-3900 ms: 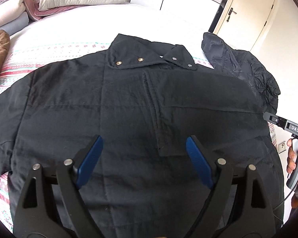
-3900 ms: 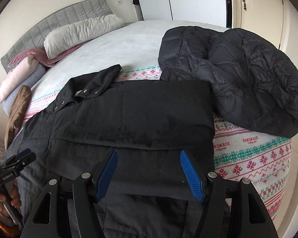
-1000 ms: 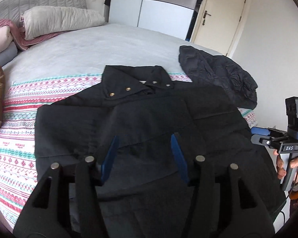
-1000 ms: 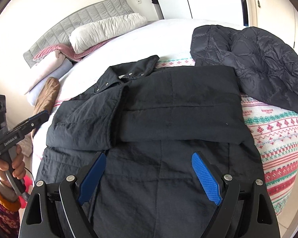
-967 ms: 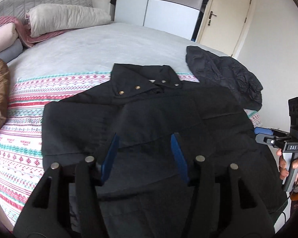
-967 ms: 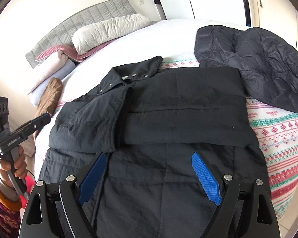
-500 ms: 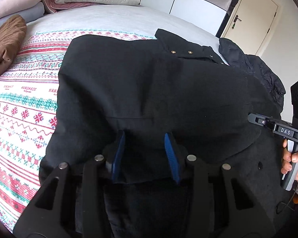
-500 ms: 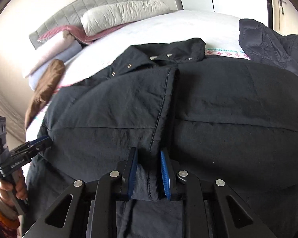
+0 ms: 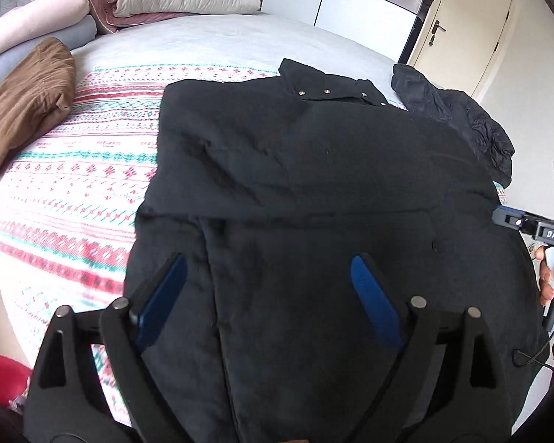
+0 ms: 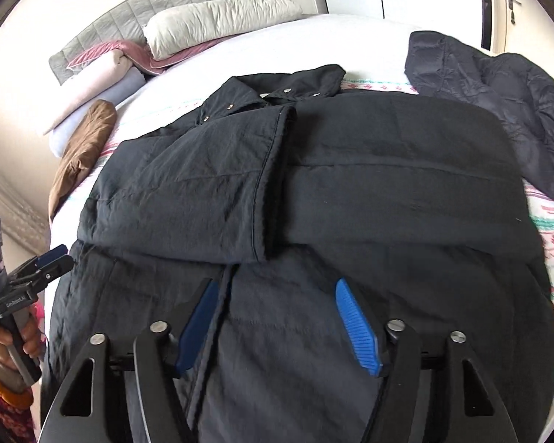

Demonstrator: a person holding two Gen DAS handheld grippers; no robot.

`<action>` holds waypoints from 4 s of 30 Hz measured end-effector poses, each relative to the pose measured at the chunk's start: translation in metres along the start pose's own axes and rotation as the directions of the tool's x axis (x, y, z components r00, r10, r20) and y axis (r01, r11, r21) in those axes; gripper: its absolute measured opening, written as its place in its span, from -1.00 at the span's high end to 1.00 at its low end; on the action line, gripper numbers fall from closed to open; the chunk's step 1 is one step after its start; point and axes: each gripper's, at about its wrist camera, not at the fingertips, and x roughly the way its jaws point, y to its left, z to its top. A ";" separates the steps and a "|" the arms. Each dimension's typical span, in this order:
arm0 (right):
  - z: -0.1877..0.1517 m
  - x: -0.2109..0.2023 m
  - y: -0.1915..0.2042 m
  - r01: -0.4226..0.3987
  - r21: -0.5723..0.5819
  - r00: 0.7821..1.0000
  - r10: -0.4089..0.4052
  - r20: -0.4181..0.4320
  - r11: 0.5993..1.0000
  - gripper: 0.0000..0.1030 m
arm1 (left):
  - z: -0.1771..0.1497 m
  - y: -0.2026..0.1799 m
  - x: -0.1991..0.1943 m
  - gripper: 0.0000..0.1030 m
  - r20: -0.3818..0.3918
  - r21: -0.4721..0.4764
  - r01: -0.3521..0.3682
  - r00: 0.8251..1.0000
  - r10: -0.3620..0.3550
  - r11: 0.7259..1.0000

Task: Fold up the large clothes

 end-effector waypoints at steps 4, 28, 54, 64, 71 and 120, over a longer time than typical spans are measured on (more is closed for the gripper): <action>-0.037 -0.069 -0.014 0.023 0.036 0.997 -0.026 0.078 0.999 -0.61 | -0.036 0.004 -0.040 -0.86 -0.044 -0.020 -0.012 0.999 0.011 1.000; -0.256 -0.203 -0.105 0.020 0.103 0.991 -0.033 0.128 0.995 -0.75 | -0.207 0.097 -0.110 -0.86 -0.128 -0.369 0.167 0.965 -0.228 0.914; -0.255 -0.126 -0.144 -0.167 0.356 0.986 0.166 0.032 0.920 -0.74 | -0.243 0.078 -0.065 -0.43 -0.105 -0.464 0.382 0.872 -0.478 0.799; -0.262 -0.149 -0.147 -0.170 0.402 0.984 0.136 0.111 0.900 0.37 | -0.224 0.058 -0.101 0.47 -0.065 -0.411 0.325 0.922 -0.383 0.852; -0.250 -0.183 -0.127 -0.177 0.332 0.970 0.108 0.216 0.926 0.79 | -0.202 0.041 -0.123 0.75 0.002 -0.375 0.340 0.930 -0.367 0.862; -0.269 -0.195 -0.173 -0.457 0.449 0.888 0.362 0.283 0.768 0.84 | -0.178 0.027 -0.164 0.79 0.034 -0.282 0.294 0.954 -0.297 0.913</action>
